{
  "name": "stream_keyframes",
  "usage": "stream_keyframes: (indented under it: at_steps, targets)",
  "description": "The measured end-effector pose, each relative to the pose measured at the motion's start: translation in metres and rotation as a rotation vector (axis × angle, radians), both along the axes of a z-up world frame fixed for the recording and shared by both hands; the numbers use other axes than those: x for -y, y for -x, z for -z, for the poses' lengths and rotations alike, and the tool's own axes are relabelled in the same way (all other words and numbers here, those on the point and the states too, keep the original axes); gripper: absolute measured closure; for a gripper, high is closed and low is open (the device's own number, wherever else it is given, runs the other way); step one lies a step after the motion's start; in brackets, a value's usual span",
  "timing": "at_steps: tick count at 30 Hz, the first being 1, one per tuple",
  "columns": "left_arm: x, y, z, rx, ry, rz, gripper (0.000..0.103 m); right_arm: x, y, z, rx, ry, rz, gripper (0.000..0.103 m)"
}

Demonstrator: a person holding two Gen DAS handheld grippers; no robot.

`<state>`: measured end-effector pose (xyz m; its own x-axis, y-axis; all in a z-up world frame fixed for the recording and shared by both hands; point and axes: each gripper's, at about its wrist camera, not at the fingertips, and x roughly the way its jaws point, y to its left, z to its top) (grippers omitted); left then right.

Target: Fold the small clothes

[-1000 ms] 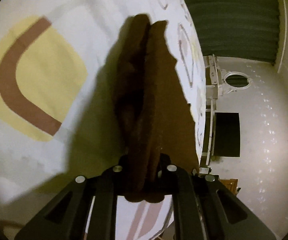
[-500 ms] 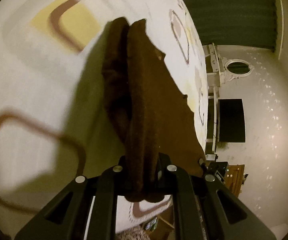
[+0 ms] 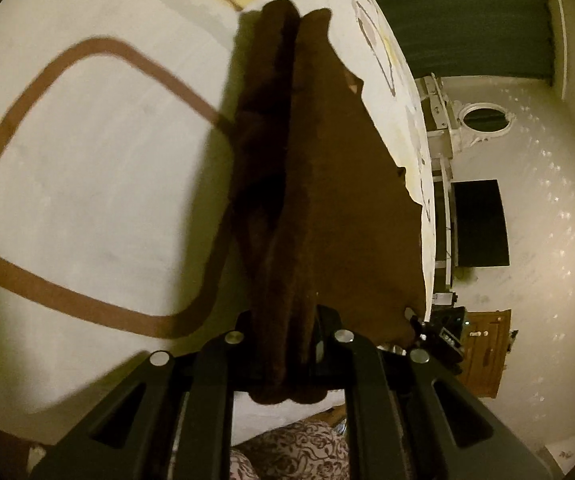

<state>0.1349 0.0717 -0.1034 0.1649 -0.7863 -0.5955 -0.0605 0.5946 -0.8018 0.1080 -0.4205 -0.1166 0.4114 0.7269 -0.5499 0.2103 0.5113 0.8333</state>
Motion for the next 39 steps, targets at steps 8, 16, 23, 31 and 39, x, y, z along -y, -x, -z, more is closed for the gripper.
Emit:
stream_keyframes:
  at_steps: [8, 16, 23, 31, 39]
  targets:
    - [-0.007, 0.004, 0.008, 0.009, 0.047, -0.014, 0.091, 0.0, 0.008, 0.008, 0.034, -0.004, 0.018, 0.094]
    - [-0.016, 0.015, 0.008, 0.037, 0.041, -0.009, 0.087, -0.001, 0.009, 0.007, 0.044, -0.014, 0.025, 0.093]
    - [-0.019, 0.024, -0.004, 0.088, 0.046, 0.013, 0.061, 0.008, 0.017, 0.003, 0.04, -0.045, 0.023, 0.078]
    - [-0.047, 0.048, -0.032, 0.159, 0.006, -0.001, 0.03, 0.033, 0.013, -0.03, 0.102, 0.072, 0.046, 0.036]
    - [-0.046, -0.015, -0.024, 0.165, -0.035, -0.048, 0.03, 0.047, -0.054, -0.029, 0.129, 0.146, 0.101, 0.033]
